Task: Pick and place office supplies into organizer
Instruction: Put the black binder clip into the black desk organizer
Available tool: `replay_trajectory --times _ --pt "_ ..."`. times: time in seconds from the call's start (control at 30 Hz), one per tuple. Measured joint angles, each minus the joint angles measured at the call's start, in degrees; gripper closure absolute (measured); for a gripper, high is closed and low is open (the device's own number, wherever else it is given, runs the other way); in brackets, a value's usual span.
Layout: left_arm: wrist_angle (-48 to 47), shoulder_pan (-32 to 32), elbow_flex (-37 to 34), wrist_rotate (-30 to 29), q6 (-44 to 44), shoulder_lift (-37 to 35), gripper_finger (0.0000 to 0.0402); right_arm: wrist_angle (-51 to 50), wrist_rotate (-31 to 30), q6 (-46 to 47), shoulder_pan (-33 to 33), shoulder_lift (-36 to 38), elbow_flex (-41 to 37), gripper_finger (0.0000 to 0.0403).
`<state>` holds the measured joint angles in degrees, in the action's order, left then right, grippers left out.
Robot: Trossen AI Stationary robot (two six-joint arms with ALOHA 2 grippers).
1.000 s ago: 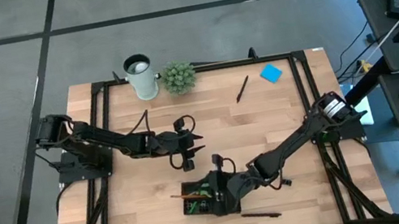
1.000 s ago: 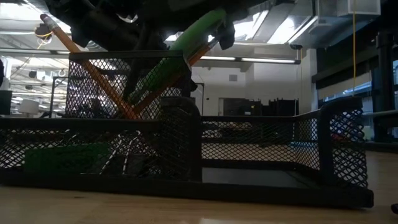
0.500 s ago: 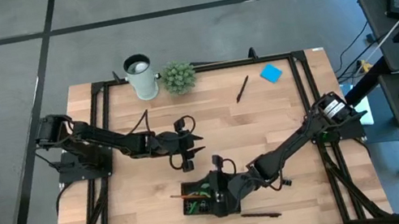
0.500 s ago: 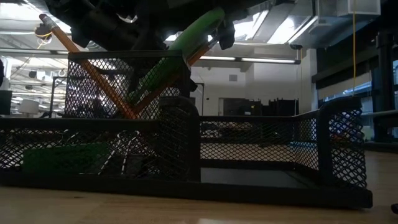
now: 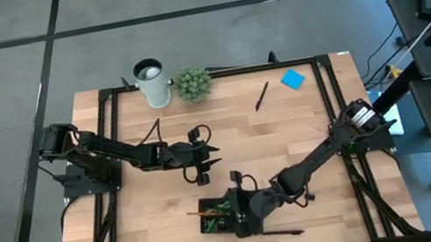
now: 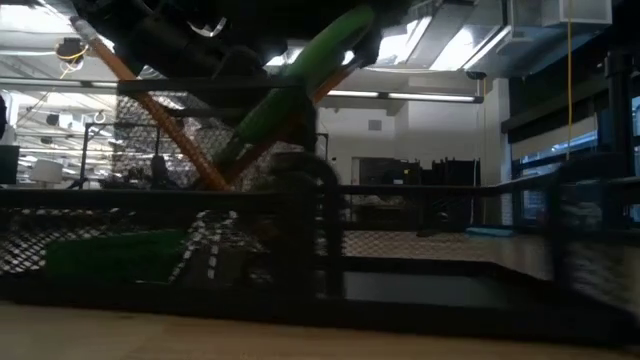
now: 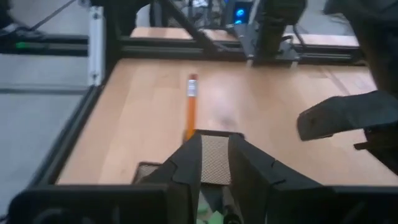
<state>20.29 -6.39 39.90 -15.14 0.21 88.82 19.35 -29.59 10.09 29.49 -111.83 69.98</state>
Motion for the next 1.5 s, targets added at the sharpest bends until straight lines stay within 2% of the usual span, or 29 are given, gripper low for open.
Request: replay_trajectory --times 0.3,0.43,0.53,0.77,0.9,1.07,1.17,1.23,1.5 --pt "0.0 0.0 0.0 0.0 -1.0 0.0 0.0258 -8.1 -0.4 -1.4 0.5 8.7 0.0 0.0321" --pt "0.0 0.0 0.0 0.0 -2.8 0.0 0.0258 -17.5 1.5 1.5 1.5 14.5 0.1 0.0321" --pt "-0.5 0.0 0.0 0.0 -3.4 0.0 0.0258 -29.1 6.0 9.1 2.4 19.4 0.1 0.0321" --pt "-2.5 0.0 0.0 0.2 -4.4 0.0 0.0258 -60.1 17.8 37.1 6.1 27.9 0.2 0.0321" --pt "-3.0 0.0 0.0 0.2 -6.0 0.0 0.0258 -72.7 18.9 44.1 11.0 28.4 -0.4 0.0321" --pt "-3.0 0.0 0.0 0.2 -6.6 0.0 0.0258 -73.7 19.2 48.4 15.9 28.4 -3.9 0.0321" --pt "-3.0 0.0 0.0 0.2 -8.5 0.0 0.0258 -77.0 19.2 59.2 16.2 28.4 -6.4 0.0321" --pt "-3.0 0.0 0.0 0.2 -9.6 0.0 0.0258 -77.5 19.2 62.5 16.2 28.4 -8.7 0.0321" --pt "-3.0 0.0 0.0 1.8 -10.2 0.0 0.0258 -67.8 25.9 61.9 15.9 28.4 -18.9 0.033"
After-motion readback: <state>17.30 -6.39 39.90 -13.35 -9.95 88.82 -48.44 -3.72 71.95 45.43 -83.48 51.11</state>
